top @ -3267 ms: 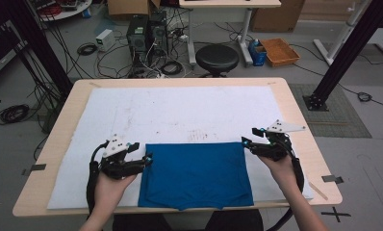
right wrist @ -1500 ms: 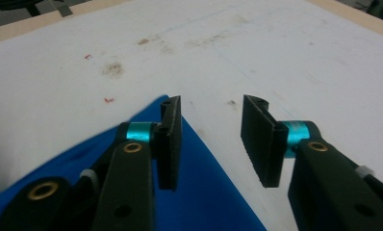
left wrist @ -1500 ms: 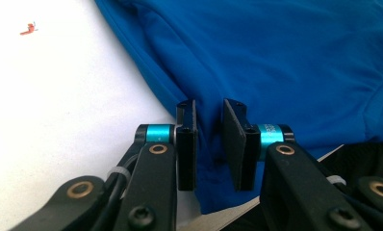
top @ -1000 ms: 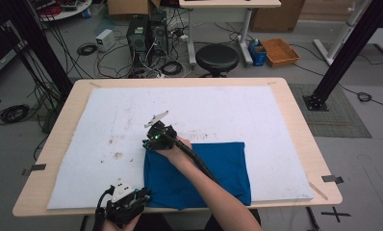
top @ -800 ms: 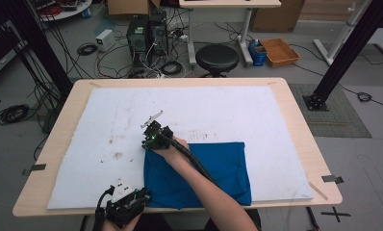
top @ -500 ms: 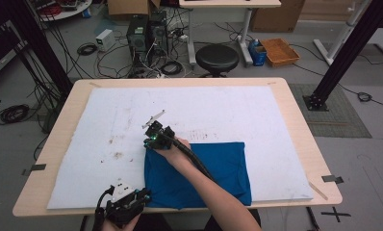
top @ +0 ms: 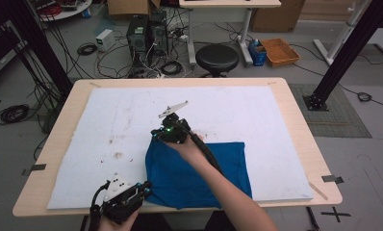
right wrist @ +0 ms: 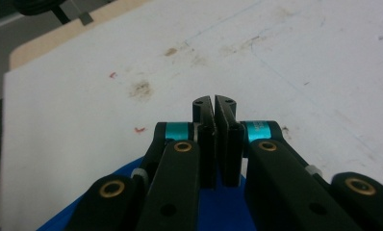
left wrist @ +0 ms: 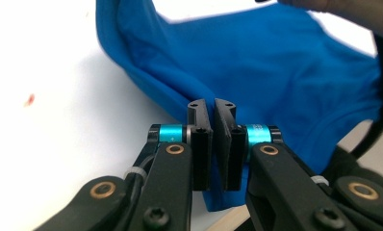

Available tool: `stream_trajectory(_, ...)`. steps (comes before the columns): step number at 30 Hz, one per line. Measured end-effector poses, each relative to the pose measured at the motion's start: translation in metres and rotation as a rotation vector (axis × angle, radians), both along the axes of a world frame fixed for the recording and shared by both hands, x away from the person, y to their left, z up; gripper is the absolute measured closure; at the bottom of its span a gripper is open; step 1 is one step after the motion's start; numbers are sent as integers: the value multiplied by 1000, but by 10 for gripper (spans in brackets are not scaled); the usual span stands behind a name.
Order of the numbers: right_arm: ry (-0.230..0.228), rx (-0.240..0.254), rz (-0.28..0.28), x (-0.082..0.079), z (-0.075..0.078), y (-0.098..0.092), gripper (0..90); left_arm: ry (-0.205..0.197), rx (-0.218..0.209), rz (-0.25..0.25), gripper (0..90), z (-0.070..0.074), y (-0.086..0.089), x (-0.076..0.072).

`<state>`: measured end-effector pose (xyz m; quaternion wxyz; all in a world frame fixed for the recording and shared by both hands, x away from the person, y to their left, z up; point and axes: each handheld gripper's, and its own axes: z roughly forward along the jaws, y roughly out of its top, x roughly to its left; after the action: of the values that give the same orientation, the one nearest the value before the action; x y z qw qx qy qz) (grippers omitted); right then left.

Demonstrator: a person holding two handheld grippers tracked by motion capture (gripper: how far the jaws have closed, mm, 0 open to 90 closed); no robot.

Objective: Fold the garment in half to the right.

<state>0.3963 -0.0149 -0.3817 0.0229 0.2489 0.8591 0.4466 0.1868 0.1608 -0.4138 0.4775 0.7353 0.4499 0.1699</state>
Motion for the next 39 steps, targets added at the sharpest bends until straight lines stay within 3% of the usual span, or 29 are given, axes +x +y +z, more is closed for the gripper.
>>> stream_trajectory(8,-18,62,26,-5,26,-52,883,-48,-49,-112,852,28,-31,6)
stream_trajectory(17,-14,89,2,-6,41,-117,882,-63,-62,-257,852,41,-79,15)
stream_trajectory(27,-2,102,-27,-8,31,-174,882,-46,-40,-374,852,33,-137,26)
stream_trajectory(35,33,67,-32,-1,17,-212,882,-12,-5,-441,852,14,-181,37)
stream_trajectory(39,26,36,-46,2,7,-231,882,-1,18,-460,852,3,-198,41)
